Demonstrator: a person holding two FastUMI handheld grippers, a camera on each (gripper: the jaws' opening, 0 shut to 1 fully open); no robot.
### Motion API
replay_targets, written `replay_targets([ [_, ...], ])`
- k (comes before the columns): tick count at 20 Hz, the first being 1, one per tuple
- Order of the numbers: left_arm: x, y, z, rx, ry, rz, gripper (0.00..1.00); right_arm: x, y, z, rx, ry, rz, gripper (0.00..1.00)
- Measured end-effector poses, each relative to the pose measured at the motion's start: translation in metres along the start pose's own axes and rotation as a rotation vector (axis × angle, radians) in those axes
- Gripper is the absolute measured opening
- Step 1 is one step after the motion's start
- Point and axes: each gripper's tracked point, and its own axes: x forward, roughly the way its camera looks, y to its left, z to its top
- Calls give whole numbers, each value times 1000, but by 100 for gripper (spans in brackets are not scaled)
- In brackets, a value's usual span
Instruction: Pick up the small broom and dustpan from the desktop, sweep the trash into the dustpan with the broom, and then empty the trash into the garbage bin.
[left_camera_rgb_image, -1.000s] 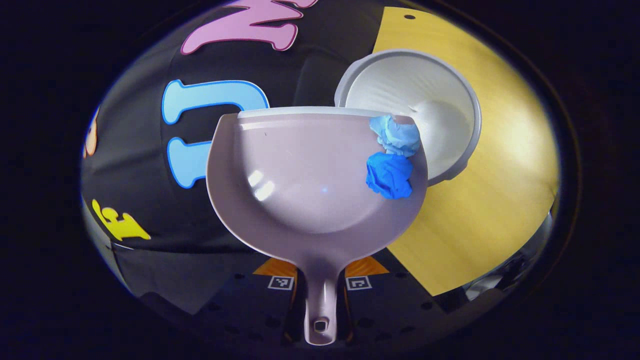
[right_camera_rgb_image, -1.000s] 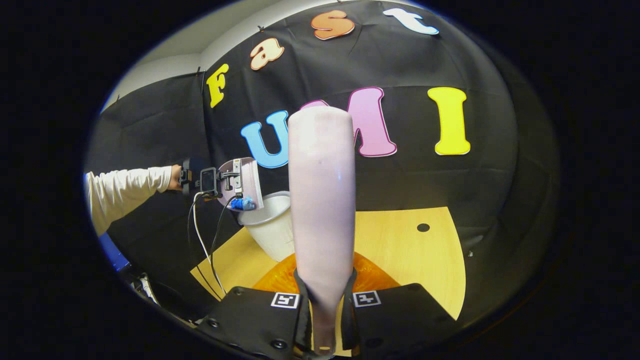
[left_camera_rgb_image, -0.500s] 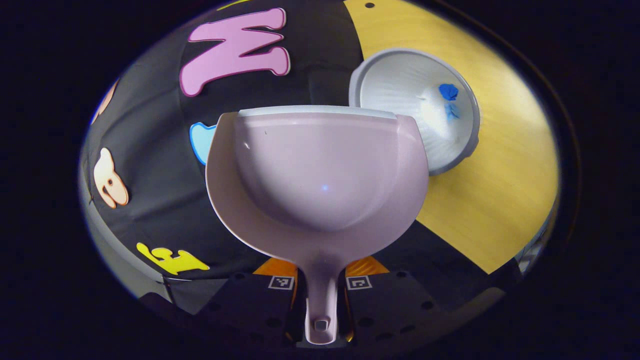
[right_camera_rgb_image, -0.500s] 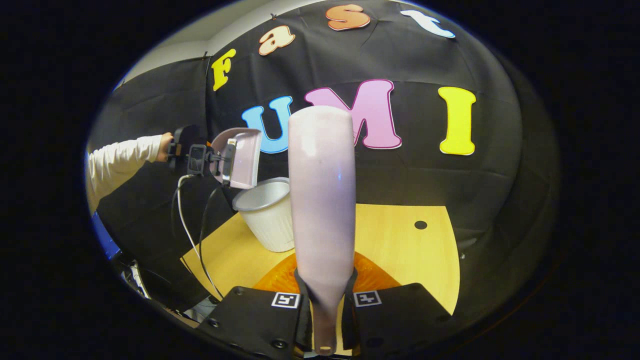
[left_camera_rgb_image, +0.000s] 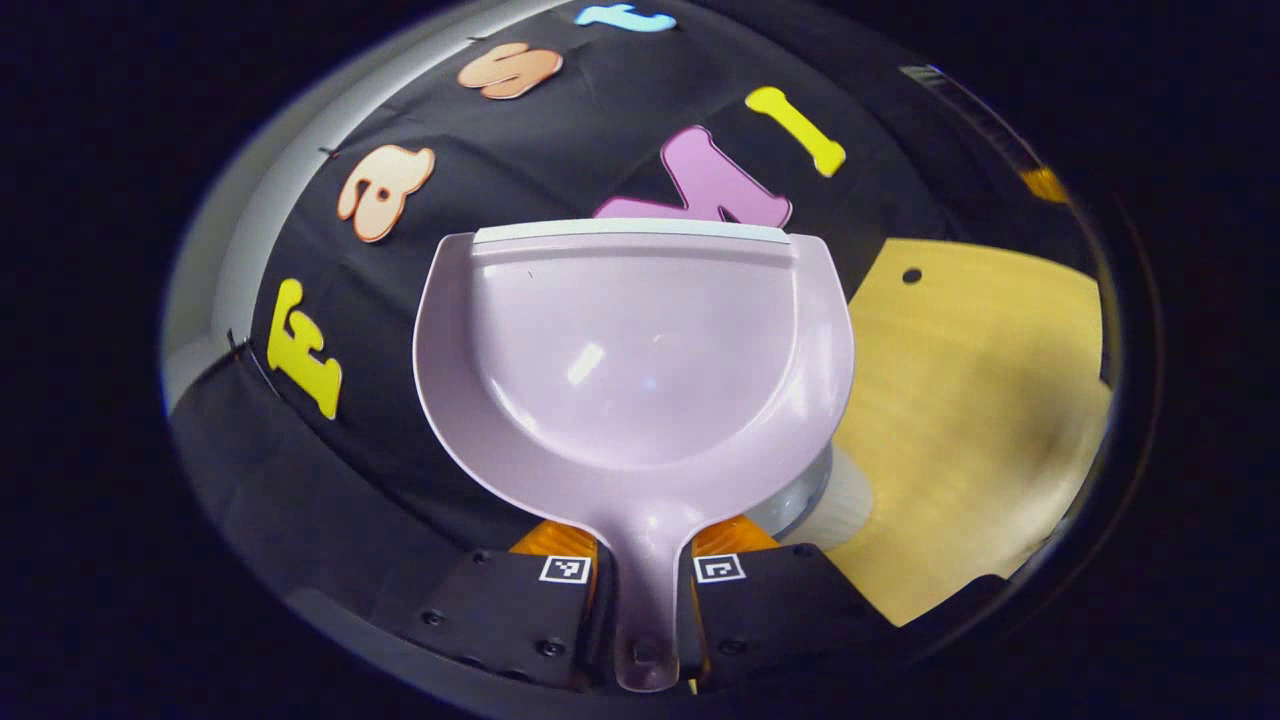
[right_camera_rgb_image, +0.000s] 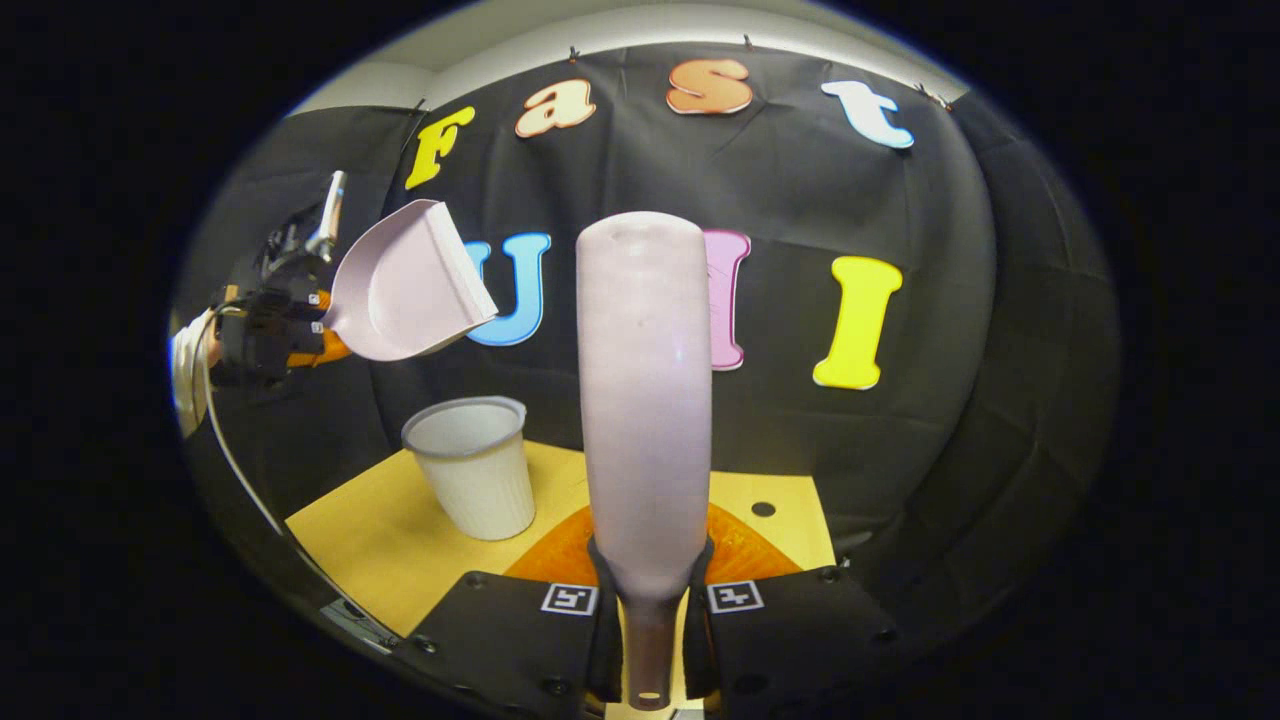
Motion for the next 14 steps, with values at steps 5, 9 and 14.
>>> replay_targets([
  [5, -2, -24, 36, -350, -116, -133, 21, -12, 3, 33, 36, -118, -54, 25],
  [9, -15, -19, 66, -641, -238, -158, 21, -25, -3, 53, 23, -207, -121, 25],
  [14, -20, -16, 78, -683, -320, -97, 20, -34, 4, 60, 35, -259, -149, 25],
])
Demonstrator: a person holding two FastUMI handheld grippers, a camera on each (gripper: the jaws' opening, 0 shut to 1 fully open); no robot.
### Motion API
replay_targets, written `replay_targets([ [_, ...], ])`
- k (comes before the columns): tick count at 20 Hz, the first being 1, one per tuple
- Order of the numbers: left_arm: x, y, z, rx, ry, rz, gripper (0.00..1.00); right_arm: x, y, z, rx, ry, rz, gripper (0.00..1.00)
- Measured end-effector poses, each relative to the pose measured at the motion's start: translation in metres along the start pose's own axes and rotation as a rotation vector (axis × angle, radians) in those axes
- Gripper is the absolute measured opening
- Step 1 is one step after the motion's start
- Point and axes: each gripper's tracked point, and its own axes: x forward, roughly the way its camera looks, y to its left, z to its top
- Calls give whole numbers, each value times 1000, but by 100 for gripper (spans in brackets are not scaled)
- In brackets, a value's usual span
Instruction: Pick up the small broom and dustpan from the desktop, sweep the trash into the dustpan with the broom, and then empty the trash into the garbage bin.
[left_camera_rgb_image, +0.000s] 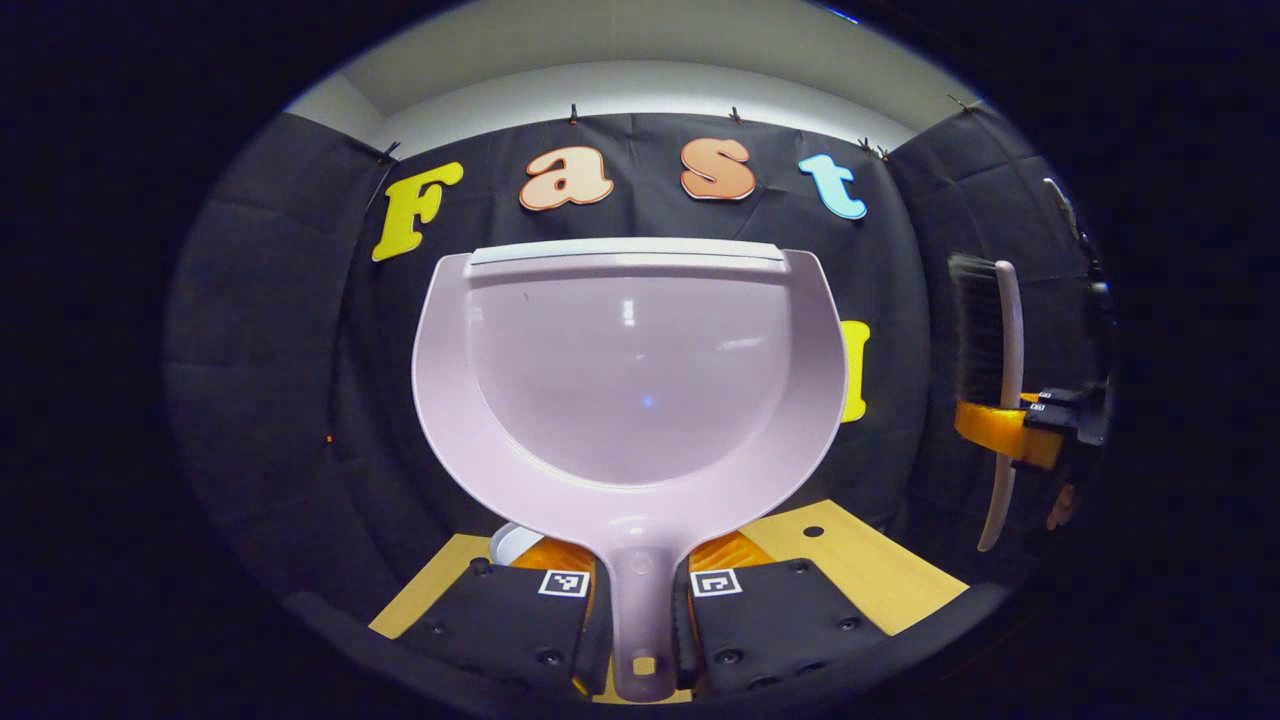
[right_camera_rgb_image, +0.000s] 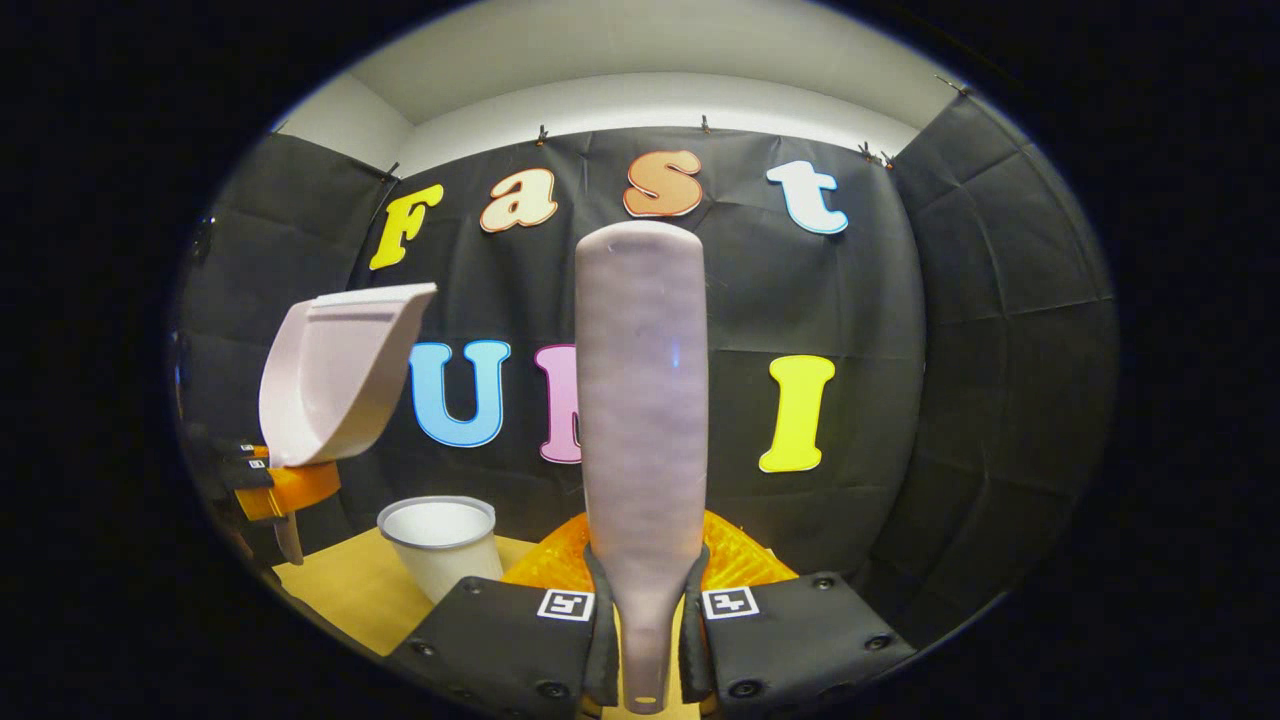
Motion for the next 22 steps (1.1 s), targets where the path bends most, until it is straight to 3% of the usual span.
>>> replay_targets([
  [1, 1, 2, -1, -19, 14, -13, 21, 0, 3, 1, -5, -5, 5, 20],
  [2, 0, 3, 1, -40, 23, -25, 21, 0, 5, 0, -11, 2, 8, 25],
  [3, 0, 5, 3, -48, 21, -21, 20, 0, 6, 0, -13, 3, 11, 20],
  [5, 1, 3, 4, -42, -6, -10, 20, -1, 6, 2, -6, -3, 10, 25],
  [7, 0, 3, 7, -39, -27, -13, 20, -1, 7, 0, 1, 2, 9, 20],
  [8, -1, 4, 9, -37, -41, -8, 19, -1, 10, 0, 0, -1, 11, 25],
  [11, -1, 4, 8, -27, -49, -11, 21, 0, 18, -3, -12, 4, 25, 25],
  [12, -1, 3, 8, -26, -46, -17, 20, 0, 20, -1, -16, 2, 29, 20],
  [16, 1, 3, 8, -39, -51, -20, 21, 0, 23, 1, -28, -6, 30, 25],
  [18, 1, 3, 7, -48, -54, -17, 20, 0, 22, 0, -28, -3, 30, 20],
  [19, 1, 2, 6, -44, -51, -16, 21, 0, 22, -1, -29, -4, 28, 25],
  [22, 0, 0, 7, -43, -55, -28, 21, 1, 24, -2, -30, -6, 29, 20],
])
